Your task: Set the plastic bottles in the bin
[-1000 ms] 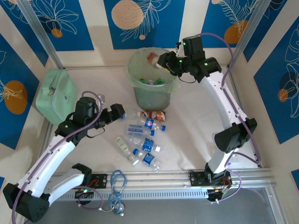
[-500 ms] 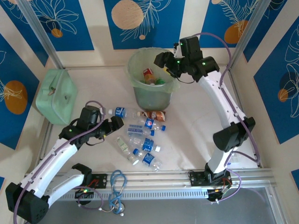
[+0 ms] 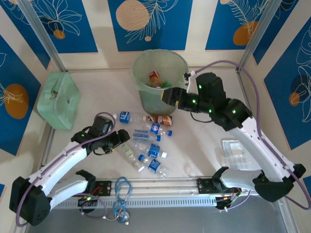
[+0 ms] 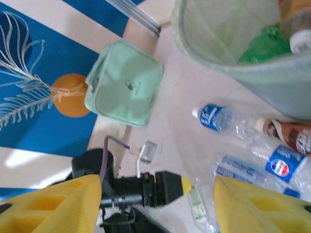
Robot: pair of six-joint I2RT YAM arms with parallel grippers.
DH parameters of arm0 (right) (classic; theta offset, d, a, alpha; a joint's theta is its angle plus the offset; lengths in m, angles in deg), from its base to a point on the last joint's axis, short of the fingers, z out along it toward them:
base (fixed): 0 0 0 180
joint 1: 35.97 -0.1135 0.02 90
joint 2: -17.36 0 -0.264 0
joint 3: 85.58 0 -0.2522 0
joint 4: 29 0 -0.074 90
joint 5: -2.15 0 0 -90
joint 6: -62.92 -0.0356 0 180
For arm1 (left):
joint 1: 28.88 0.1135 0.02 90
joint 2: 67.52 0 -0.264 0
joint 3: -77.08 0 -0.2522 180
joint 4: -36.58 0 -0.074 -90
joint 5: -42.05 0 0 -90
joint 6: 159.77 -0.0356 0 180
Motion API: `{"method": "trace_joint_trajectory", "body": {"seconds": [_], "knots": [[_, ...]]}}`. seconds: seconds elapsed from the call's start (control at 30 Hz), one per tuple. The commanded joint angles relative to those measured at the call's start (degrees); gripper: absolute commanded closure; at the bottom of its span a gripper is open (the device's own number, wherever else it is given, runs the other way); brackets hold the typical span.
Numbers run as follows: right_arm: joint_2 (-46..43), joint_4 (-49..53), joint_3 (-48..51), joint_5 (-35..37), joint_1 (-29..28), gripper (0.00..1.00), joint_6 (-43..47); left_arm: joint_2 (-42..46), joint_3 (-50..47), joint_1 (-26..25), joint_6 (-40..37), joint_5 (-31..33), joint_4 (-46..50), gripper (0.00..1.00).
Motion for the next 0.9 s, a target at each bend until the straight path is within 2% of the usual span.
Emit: {"method": "trace_joint_trajectory", "body": {"seconds": [0.0,0.1,0.23,0.5,0.87], "knots": [[-2.55,-1.19,4.97,4.18,-2.11,0.38,-2.67,-1.73,-0.46,-0.84,2.45,2.99,0.49,0.16],[-5.0,-1.1,9.06,5.35,-3.67,0.37,-4.54,-3.79,0.32,-1.68,2.13,3.96,0.1,0.1],[-6.64,-1.01,12.15,6.33,-5.0,0.36,-6.01,-7.36,1.15,-2.77,1.17,5.15,-0.2,0.11],[-7.71,-0.06,13.62,7.93,-6.65,0.37,-6.79,-13.02,1.95,-4.21,1.51,6.04,-1.7,0.16],[-8.21,0.92,15.04,8.72,-7.58,0.37,-7.71,-15.95,1.92,-4.32,3.08,6.03,-3.82,0.23]]}}
